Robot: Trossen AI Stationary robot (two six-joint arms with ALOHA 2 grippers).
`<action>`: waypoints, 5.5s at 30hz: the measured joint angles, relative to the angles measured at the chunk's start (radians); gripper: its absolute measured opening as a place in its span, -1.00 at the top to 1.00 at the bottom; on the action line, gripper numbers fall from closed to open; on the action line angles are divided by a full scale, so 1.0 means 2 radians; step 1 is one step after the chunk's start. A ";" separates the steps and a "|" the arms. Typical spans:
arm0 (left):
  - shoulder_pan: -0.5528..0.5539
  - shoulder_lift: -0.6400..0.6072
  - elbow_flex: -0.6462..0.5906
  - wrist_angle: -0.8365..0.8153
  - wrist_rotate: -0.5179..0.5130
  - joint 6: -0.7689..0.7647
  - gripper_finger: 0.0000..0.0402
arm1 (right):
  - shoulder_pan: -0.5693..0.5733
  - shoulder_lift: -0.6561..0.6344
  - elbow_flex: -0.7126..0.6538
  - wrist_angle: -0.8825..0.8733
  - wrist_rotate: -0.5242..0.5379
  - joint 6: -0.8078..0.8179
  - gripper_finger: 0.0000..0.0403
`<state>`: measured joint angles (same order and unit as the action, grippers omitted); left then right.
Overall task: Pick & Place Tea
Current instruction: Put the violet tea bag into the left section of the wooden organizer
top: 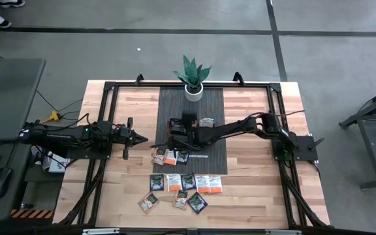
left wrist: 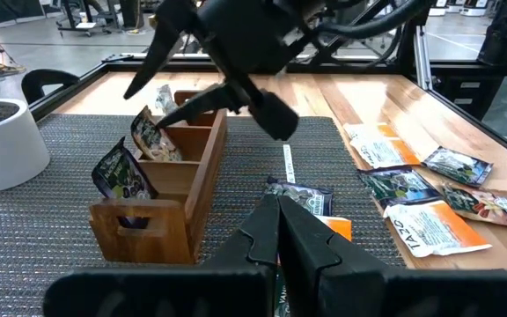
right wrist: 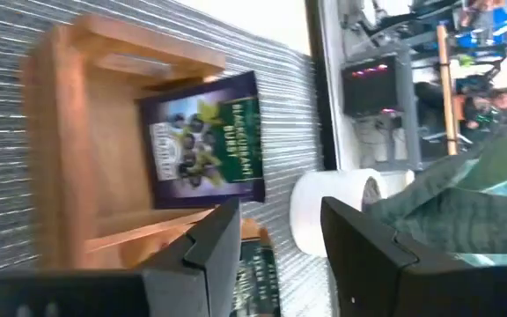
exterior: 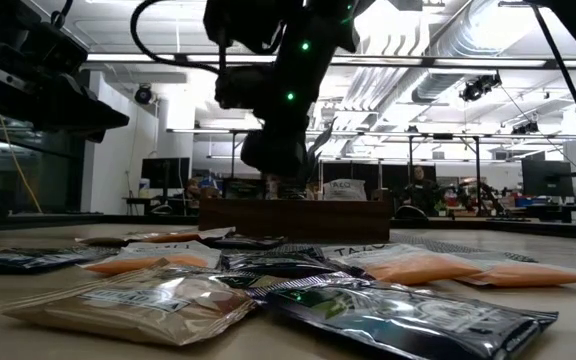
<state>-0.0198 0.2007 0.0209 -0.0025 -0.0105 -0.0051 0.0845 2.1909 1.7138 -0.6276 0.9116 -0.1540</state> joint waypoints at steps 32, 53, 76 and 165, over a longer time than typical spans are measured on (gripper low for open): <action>0.000 0.000 0.000 0.000 0.000 0.000 1.00 | 0.017 0.000 0.000 -0.079 -0.359 0.156 0.23; 0.000 0.000 0.000 0.000 0.000 0.000 1.00 | 0.008 0.023 0.000 -0.077 -0.339 0.179 0.04; 0.000 0.000 0.000 0.000 0.000 0.000 1.00 | 0.000 0.055 0.002 -0.071 -0.389 0.197 0.04; 0.000 0.000 0.000 0.000 0.000 0.000 1.00 | 0.030 0.055 0.150 -0.232 -0.185 0.147 1.00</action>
<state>-0.0196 0.2008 0.0208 -0.0025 -0.0109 -0.0051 0.1444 2.3010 2.0136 -1.0922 0.5409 0.1406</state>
